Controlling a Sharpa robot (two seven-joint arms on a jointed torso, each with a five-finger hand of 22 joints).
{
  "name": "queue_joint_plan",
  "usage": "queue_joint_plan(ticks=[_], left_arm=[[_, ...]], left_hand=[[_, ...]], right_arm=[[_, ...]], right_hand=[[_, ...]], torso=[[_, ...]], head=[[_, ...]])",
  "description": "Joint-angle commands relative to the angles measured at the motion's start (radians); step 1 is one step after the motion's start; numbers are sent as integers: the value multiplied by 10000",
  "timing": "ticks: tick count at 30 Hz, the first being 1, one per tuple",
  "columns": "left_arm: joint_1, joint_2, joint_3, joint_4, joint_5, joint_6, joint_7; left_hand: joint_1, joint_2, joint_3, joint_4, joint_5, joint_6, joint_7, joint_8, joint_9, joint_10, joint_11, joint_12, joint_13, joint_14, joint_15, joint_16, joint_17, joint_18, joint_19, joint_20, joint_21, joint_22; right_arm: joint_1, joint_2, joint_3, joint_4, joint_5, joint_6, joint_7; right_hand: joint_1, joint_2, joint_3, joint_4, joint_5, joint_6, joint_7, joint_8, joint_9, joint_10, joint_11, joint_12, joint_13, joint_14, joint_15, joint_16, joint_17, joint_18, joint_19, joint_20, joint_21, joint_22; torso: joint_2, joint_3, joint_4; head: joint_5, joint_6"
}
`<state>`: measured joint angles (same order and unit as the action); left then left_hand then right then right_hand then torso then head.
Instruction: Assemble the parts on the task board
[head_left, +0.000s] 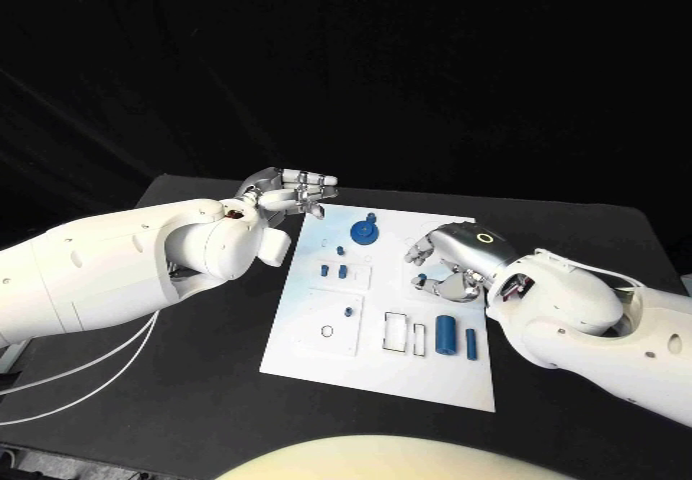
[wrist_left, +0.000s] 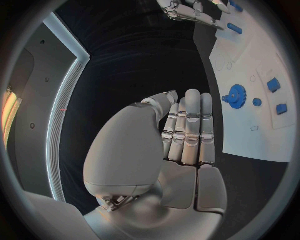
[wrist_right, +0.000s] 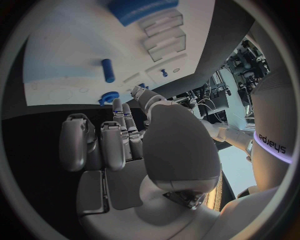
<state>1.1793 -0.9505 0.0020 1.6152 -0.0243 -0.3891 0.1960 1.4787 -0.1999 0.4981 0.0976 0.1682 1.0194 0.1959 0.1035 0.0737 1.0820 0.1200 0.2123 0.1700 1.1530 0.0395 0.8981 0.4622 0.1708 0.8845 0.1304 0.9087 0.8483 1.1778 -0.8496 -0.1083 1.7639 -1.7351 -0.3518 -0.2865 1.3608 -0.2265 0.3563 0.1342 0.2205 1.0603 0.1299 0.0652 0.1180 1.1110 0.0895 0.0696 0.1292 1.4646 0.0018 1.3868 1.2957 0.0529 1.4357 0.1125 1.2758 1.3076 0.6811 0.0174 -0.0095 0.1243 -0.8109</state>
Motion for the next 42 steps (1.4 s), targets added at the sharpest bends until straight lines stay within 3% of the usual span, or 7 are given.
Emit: queue_joint_plan(ticks=[1,8,18,31,42], left_arm=[[10,8,0,10,9,193,43],[10,8,-9,-4,9,199,44],[9,19,-14,-12,9,209,45],[9,36,-14,-12,9,219,35],[9,43,-14,-24,9,226,15]], left_hand=[[-2,73,-11,-21,12,-56,-23,14,-10,-45,12,48,10,-38,-1,-61,-10,122,-12,24,-42,5],[-2,74,-15,-28,9,-61,-24,20,-9,-56,12,64,12,-42,1,-64,-15,123,-16,26,-47,3],[-2,74,-15,-28,9,-61,-24,20,-9,-56,12,64,12,-42,1,-64,-15,123,-16,26,-47,3],[-2,74,-15,-28,9,-61,-24,20,-9,-56,12,64,12,-42,1,-64,-15,123,-16,26,-47,3],[-2,74,-15,-28,9,-61,-24,20,-9,-56,12,64,12,-42,1,-64,-15,123,-16,26,-47,3]], right_arm=[[71,-173,-9,-99,67,652,82],[103,-301,-11,-197,31,1241,130],[33,157,-47,-578,52,1338,143],[-112,698,-69,-1157,119,1348,143],[-125,730,-74,-1194,121,1475,70]], right_hand=[[-17,12,-360,4,75,-27,-69,11,-23,-179,23,97,-24,470,91,-29,-33,124,-71,13,-88,1519],[146,126,-849,13,137,-69,-171,14,-45,-366,56,245,-47,466,111,-26,-56,144,-100,36,-220,1480],[287,333,-969,32,177,-74,-177,19,-55,-263,21,448,-31,455,87,-52,-110,131,-49,26,-166,1506],[574,689,-613,37,120,-23,-103,47,-63,345,-172,816,-42,498,-65,40,-17,43,189,-87,258,1681],[774,845,-176,-82,54,879,-156,434,145,1207,-394,1091,68,536,-250,127,60,-65,429,-261,771,1896]], torso=[[-26,-7,-43],[-15,5,-32],[-9,-14,-17],[-7,-17,-26],[-24,-6,-32]], head=[[-85,42],[-130,35],[-144,33],[-133,-27],[-132,-88]])
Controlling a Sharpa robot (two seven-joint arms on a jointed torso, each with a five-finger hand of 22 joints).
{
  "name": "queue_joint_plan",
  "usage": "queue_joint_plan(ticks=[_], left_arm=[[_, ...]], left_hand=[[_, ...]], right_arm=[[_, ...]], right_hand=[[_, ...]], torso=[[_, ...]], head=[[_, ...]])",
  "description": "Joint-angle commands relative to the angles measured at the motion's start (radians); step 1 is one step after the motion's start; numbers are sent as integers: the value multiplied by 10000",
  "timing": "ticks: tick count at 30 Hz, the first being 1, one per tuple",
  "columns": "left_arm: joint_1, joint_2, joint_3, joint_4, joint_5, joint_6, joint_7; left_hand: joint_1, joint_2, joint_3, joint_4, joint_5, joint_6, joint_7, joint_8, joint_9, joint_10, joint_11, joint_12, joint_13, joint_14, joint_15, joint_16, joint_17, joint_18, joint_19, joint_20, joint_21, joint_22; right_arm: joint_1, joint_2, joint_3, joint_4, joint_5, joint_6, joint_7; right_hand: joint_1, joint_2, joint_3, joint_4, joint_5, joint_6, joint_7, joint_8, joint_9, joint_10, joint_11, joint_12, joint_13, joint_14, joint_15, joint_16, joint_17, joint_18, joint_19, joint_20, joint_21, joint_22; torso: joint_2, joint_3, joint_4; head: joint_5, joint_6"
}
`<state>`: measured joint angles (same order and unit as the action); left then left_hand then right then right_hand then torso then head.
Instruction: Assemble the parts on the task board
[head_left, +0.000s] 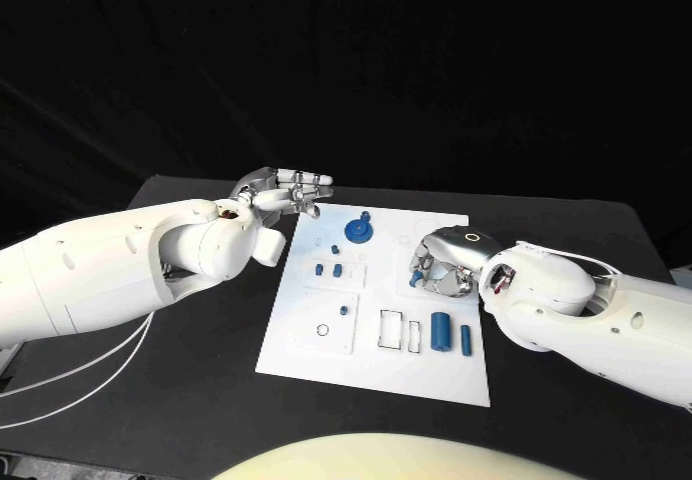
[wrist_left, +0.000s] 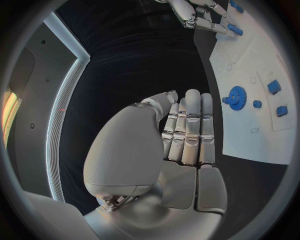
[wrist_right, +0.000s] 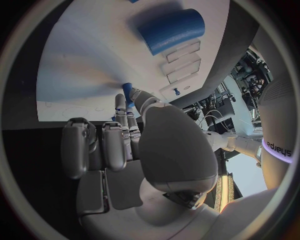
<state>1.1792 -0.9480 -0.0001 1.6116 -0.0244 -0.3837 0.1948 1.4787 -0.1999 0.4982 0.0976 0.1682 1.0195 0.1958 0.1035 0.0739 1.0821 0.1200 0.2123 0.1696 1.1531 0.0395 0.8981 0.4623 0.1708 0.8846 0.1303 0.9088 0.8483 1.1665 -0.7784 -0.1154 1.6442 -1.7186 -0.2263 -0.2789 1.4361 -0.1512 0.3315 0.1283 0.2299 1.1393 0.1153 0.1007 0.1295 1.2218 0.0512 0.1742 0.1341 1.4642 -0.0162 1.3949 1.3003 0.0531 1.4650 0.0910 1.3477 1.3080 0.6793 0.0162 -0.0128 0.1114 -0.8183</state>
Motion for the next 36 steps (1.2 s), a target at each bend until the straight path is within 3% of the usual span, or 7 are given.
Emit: queue_joint_plan(ticks=[1,25,31,36], left_arm=[[10,19,6,12,9,174,25],[10,9,6,10,9,176,0],[10,4,6,11,9,174,-7],[10,4,6,7,9,168,-10]], left_hand=[[-2,74,-15,-29,9,-62,-23,20,-12,-58,12,65,16,-42,1,-64,-16,123,-16,27,-48,4],[-3,93,-19,-39,8,-66,-23,37,-9,-78,12,106,24,-45,2,-67,-27,125,-21,32,-57,2],[-3,93,-19,-39,8,-66,-23,37,-9,-78,12,106,24,-45,2,-67,-27,125,-21,32,-57,2],[4,100,-17,-47,9,-70,-23,42,-9,-87,12,120,26,-46,1,-68,-31,126,-22,32,-59,1]], right_arm=[[-13,22,-3,5,-44,227,-7],[-172,199,-25,-154,-80,447,-237],[-189,208,-26,-161,-89,242,-279],[-193,134,-24,-40,-112,-311,-269]], right_hand=[[24,97,89,-31,-45,124,-21,93,41,132,-24,51,26,541,-80,48,16,-69,142,-56,65,1899],[-199,25,102,48,-187,202,-20,89,91,155,-15,-48,41,539,-88,49,-4,-80,158,-92,95,1930],[-256,65,130,91,-130,258,-37,107,115,230,-32,-41,63,541,-97,56,0,-86,171,-94,122,1946],[-268,114,178,100,-61,381,-87,164,162,367,-81,-7,103,547,-131,73,18,-108,223,-114,239,1991]], torso=[[-3,7,3],[0,3,10],[-4,3,4],[-5,9,3]], head=[[-6,-15],[-40,-75],[-27,-80],[-11,-80]])
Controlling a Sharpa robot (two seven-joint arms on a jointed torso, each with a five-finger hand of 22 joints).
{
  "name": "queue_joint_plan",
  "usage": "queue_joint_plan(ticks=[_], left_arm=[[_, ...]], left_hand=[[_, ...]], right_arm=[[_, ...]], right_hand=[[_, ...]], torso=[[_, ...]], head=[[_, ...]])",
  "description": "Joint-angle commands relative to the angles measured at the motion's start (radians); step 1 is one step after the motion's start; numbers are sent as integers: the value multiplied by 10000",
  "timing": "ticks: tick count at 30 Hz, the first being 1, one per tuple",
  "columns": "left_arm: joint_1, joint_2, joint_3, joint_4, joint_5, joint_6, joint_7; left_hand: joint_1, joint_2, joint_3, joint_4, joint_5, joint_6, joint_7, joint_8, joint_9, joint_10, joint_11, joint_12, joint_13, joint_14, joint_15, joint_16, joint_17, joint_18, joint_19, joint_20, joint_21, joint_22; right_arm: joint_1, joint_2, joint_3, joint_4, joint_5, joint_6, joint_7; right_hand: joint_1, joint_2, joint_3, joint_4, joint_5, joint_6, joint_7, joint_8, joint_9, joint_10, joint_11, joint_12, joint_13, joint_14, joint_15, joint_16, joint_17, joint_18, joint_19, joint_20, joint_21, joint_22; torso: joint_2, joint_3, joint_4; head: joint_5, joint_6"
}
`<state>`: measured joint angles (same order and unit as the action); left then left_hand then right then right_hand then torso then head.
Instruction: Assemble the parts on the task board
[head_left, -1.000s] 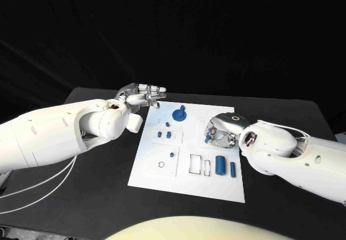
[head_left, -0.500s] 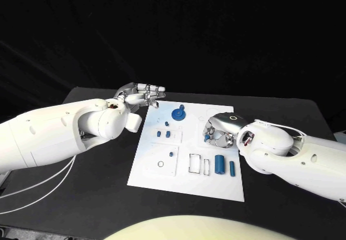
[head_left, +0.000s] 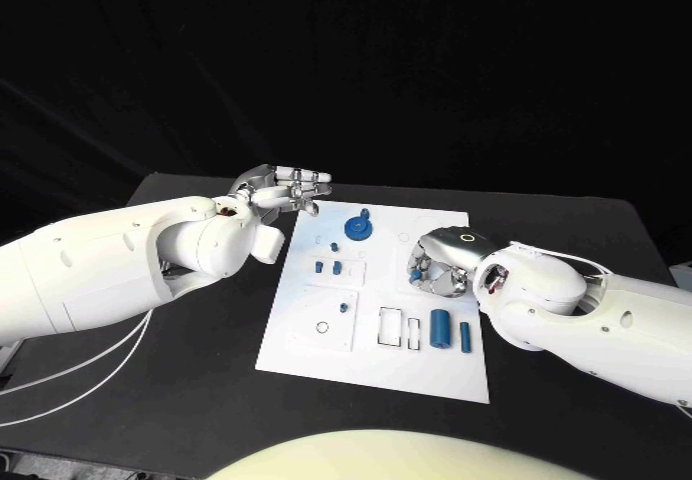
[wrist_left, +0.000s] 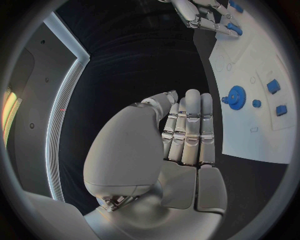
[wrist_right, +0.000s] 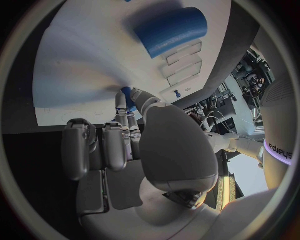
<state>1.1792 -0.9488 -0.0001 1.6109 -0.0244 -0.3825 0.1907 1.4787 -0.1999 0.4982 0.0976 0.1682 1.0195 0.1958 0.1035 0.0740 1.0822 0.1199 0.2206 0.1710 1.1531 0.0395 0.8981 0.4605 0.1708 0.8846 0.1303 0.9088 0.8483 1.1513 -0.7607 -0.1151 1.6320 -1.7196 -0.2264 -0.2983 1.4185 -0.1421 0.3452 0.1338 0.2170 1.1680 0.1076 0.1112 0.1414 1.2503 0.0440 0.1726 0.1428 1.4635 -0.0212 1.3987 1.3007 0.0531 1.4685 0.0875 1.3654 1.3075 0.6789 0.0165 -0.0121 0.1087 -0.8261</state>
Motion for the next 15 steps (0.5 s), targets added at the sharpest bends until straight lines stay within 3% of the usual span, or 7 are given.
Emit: queue_joint_plan(ticks=[1,9,15], left_arm=[[10,11,7,12,9,156,30],[9,24,6,-30,9,174,40],[7,64,5,-75,9,184,38]], left_hand=[[4,100,-17,-47,9,-70,-23,42,-10,-88,12,37,12,-46,1,-68,-13,127,-22,32,-59,1],[4,104,-17,-48,9,-71,-22,44,-10,-92,13,43,13,-46,2,-68,-14,127,-22,33,-59,1],[4,104,-17,-48,9,-71,-22,44,-10,-92,13,43,13,-46,2,-68,-14,127,-22,33,-59,1]], right_arm=[[-42,-68,-24,123,-107,-441,-72],[29,-293,58,561,-5,-1308,-65],[278,-517,140,1279,170,-1405,-94]], right_hand=[[-94,35,51,48,74,112,-20,68,52,104,-17,13,23,556,-87,45,25,-114,200,-84,87,2005],[-52,91,134,28,149,154,-49,87,84,152,-46,0,44,561,-116,59,39,-135,246,-109,188,2045],[-58,71,144,25,176,142,-37,79,88,144,-41,-16,46,561,-117,61,38,-137,251,-115,199,2051]], torso=[[-1,6,-4],[-13,8,-8],[-16,-5,-8]], head=[[16,-2],[68,15],[136,55]])
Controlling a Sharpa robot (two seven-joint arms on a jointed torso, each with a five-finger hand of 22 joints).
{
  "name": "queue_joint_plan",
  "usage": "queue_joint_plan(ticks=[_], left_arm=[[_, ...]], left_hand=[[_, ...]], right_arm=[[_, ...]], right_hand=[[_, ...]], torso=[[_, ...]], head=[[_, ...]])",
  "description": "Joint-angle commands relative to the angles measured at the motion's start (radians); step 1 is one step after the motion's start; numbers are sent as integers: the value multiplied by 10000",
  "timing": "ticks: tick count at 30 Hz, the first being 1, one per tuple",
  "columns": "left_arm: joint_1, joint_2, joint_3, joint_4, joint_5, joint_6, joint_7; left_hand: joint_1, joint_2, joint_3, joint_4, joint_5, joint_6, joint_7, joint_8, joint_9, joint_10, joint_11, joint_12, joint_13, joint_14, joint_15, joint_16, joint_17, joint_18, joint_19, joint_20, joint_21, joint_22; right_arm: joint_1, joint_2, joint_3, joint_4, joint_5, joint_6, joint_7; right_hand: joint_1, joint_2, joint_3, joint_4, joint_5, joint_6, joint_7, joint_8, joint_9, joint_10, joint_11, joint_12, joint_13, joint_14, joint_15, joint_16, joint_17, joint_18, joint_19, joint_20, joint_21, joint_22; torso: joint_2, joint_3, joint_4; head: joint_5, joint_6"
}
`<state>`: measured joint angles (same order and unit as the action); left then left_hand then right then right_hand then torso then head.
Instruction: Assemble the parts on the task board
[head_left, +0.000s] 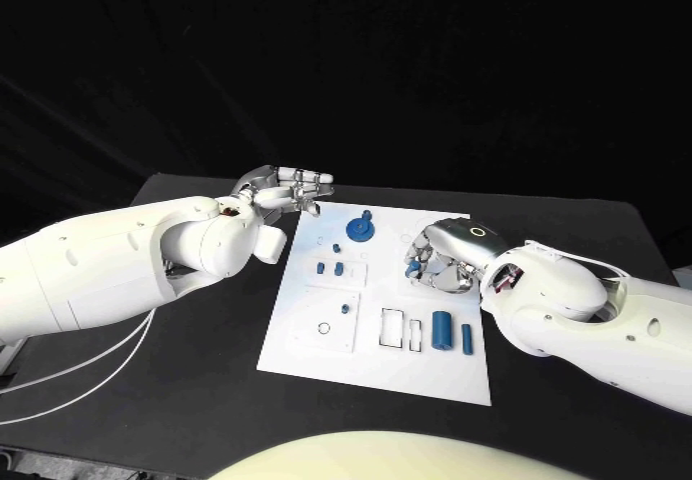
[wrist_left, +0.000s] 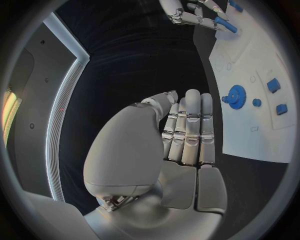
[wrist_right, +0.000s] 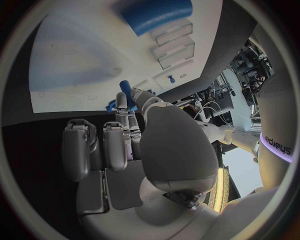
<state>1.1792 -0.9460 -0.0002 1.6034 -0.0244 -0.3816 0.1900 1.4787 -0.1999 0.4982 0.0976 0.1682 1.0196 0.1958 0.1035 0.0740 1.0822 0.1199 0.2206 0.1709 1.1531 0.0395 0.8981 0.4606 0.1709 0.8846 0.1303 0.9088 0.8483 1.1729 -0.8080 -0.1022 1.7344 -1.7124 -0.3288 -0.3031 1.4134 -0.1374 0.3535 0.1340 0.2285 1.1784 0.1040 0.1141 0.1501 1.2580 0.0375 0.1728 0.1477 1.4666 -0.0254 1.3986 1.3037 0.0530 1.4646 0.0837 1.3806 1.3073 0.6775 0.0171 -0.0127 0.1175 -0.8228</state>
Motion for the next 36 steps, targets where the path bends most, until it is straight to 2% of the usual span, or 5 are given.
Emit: queue_joint_plan(ticks=[1,13,19,28,36], left_arm=[[7,43,6,-5,9,177,43],[1,178,3,-78,9,217,44],[0,238,-1,-85,9,227,37],[0,327,-5,-97,9,243,19],[0,376,-6,-101,9,264,8]], left_hand=[[4,104,-17,-48,9,-72,-22,44,-10,-92,13,43,14,-46,1,-68,-15,127,-22,33,-60,1],[4,104,-17,-48,9,-72,-22,44,-10,-92,13,43,14,-46,1,-68,-15,127,-22,33,-60,1],[4,104,-17,-48,9,-72,-22,44,-10,-92,13,43,14,-46,1,-68,-15,127,-22,33,-60,1],[-11,106,-28,-48,7,-80,-19,52,-10,-111,16,68,17,-48,5,-70,-22,126,-24,36,-65,0],[-11,106,-28,-48,7,-80,-19,52,-10,-111,16,68,17,-48,5,-70,-22,126,-24,36,-65,0]], right_arm=[[85,-57,16,362,119,-372,-46],[-238,1194,7,886,330,-256,265],[-544,1824,-60,507,273,-215,405],[-1143,2621,-126,-247,204,-170,576],[-1308,2999,-224,-986,127,-135,583]], right_hand=[[-7,23,61,24,60,38,-1,50,1,67,24,-17,-3,530,-76,62,9,-137,290,-78,47,2053],[12,15,110,3,87,-9,27,21,6,25,41,-67,-4,529,-67,61,1,-122,260,-81,-28,2035],[22,18,126,-7,90,-20,36,14,8,14,47,-80,-5,527,-63,55,-10,-120,256,-81,-40,2033],[43,21,162,-34,99,-56,64,-8,10,-14,66,-112,-5,528,-51,58,-8,-117,249,-77,-58,2031],[60,25,193,-60,141,-73,78,-19,15,-30,78,-133,-2,528,-42,62,-6,-113,241,-72,-80,2028]], torso=[[-3,-12,-4],[-12,-17,1],[-11,-38,-10],[2,-10,-12],[-2,-18,-19]], head=[[60,23],[512,18],[703,-54],[962,-147],[1167,-257]])
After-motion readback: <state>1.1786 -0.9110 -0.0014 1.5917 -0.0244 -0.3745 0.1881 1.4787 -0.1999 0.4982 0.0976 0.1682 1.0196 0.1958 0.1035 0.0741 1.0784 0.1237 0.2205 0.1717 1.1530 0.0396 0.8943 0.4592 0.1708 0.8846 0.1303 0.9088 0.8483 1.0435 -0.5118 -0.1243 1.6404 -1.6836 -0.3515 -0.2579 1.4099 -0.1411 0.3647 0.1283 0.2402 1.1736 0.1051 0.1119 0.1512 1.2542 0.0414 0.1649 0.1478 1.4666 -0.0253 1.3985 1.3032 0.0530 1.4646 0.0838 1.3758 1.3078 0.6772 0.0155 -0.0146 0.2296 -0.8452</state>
